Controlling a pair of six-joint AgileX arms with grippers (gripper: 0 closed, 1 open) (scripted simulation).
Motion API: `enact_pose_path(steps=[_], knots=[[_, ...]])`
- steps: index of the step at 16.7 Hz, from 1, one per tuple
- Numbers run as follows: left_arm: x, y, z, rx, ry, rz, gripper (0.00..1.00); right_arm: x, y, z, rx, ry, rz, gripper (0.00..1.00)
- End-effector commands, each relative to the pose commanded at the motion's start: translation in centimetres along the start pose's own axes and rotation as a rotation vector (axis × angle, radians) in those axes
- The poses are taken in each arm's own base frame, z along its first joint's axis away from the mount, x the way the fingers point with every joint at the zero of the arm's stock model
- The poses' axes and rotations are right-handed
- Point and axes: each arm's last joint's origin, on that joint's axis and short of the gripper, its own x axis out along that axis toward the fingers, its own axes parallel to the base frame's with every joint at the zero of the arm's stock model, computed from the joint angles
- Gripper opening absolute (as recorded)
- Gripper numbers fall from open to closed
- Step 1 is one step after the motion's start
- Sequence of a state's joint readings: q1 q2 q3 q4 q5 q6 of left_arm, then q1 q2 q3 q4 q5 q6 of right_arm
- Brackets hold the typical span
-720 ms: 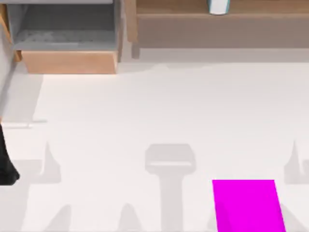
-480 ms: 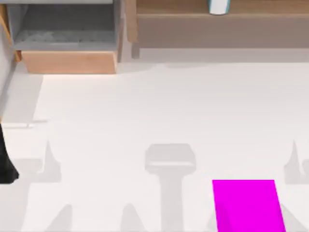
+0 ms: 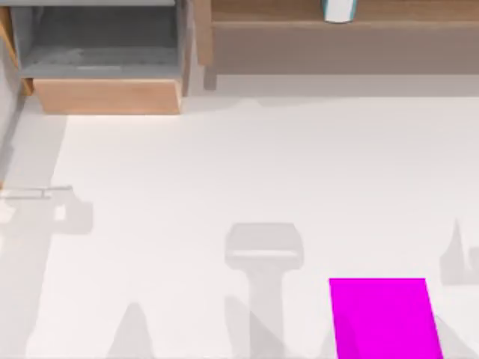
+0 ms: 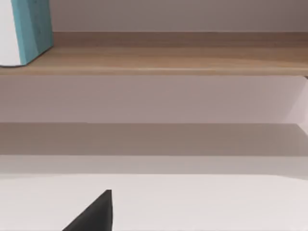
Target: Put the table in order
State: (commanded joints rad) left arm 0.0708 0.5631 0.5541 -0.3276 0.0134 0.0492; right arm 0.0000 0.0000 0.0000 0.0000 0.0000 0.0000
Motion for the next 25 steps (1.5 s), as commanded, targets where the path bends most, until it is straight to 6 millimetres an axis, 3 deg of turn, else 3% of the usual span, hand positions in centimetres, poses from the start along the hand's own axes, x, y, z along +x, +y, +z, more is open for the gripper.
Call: enact_pose_path(steps=[2,4,7,9,13,17,21,25], knots=[[1.9,0.8,4.0,0.002,0.127,0.022,1.00,0.0,0.0,0.0,0.000,0.000,0.000,1.00],[5.1,2.0,7.7,0.000,0.264,0.043,1.00,0.0,0.0,0.0,0.000,0.000,0.000,1.00],[11.9,4.5,11.6,-0.014,0.476,0.065,1.00,0.0,0.0,0.0,0.000,0.000,0.000,1.00],[17.2,6.6,12.3,-0.030,0.618,0.073,1.00,0.0,0.0,0.0,0.000,0.000,0.000,1.00],[27.0,11.1,9.7,-0.072,0.877,0.076,1.00,0.0,0.0,0.0,0.000,0.000,0.000,1.00],[33.3,14.0,5.1,-0.103,1.049,0.059,1.00,0.0,0.0,0.0,0.000,0.000,0.000,1.00],[36.1,14.5,2.3,-0.102,1.125,0.030,1.00,0.0,0.0,0.0,0.000,0.000,0.000,1.00],[36.6,14.3,1.9,-0.098,1.134,0.021,1.00,0.0,0.0,0.0,0.000,0.000,0.000,1.00]])
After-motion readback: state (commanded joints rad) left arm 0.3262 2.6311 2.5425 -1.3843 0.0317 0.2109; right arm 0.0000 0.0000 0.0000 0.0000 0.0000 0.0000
